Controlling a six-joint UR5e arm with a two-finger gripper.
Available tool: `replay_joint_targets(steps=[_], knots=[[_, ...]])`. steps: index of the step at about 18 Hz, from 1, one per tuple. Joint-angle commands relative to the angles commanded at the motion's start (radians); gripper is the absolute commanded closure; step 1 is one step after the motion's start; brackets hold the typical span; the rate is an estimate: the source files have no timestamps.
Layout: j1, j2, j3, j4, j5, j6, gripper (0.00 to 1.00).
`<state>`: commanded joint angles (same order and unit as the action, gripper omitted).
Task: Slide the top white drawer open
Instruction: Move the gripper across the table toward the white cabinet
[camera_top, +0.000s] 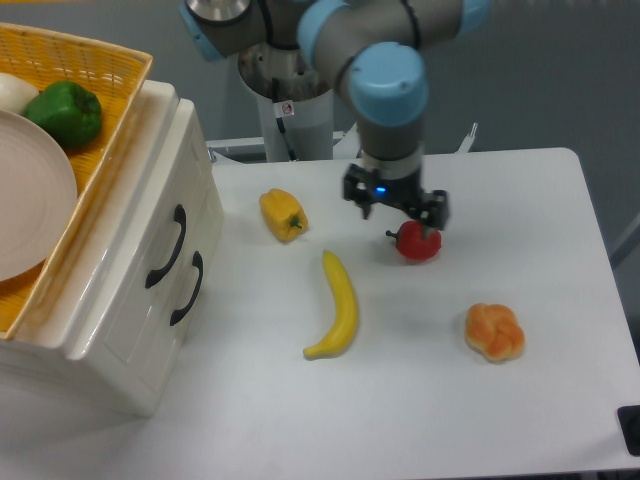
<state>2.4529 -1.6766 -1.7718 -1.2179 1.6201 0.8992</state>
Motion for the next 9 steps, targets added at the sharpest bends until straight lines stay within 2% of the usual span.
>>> replay_joint_targets(steps=[2, 6, 9], knots=[[-0.028, -0.008, 0.000, -0.008, -0.055, -0.081, 0.00], [-0.080, -0.014, 0.020, -0.048, -0.092, -0.196, 0.00], [-0.095, -0.014, 0.041, -0.066, -0.193, -0.265, 0.00]])
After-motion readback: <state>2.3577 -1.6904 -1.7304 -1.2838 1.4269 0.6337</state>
